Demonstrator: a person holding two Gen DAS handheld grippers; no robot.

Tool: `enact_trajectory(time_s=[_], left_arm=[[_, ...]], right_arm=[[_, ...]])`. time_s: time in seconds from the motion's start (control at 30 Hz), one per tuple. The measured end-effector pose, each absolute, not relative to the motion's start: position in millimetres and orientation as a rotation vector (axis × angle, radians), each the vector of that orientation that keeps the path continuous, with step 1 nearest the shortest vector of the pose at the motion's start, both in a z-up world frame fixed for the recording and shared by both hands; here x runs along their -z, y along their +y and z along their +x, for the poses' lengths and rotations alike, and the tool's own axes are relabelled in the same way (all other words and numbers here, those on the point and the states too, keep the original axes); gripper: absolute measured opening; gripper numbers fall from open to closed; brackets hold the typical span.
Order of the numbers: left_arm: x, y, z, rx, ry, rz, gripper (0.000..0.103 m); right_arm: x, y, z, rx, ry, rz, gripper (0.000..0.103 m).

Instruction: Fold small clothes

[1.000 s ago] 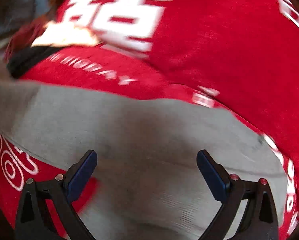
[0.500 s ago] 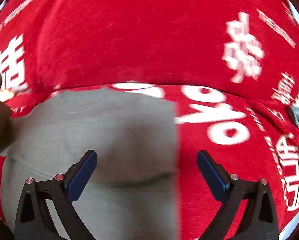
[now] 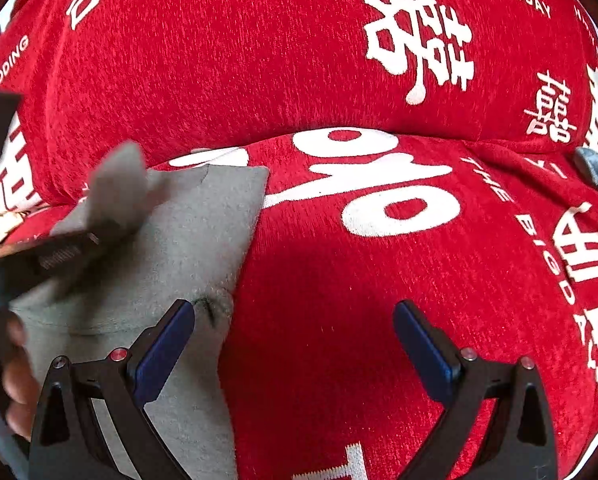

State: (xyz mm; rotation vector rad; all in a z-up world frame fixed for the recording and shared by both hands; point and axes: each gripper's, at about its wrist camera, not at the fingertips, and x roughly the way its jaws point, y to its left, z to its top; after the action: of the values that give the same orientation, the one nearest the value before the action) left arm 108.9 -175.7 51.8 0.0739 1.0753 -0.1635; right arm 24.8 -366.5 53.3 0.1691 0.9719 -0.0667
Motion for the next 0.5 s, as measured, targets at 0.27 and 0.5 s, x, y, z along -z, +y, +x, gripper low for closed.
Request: enact_trajectory(time_s=[0.27,0.5], left_arm=[[-73.8,-152.4,96.7,0.252,1.075,0.001,0.086],[-102.3,-65.0,83.9,0.151,0.99,-0.079,0.086]], right_arm=[[-59.4,-370.1,14.5,0.021,0.947,0.264,0.1],[-72.3,-342.0,34.7,-0.054,0.927,0.278,0.1]])
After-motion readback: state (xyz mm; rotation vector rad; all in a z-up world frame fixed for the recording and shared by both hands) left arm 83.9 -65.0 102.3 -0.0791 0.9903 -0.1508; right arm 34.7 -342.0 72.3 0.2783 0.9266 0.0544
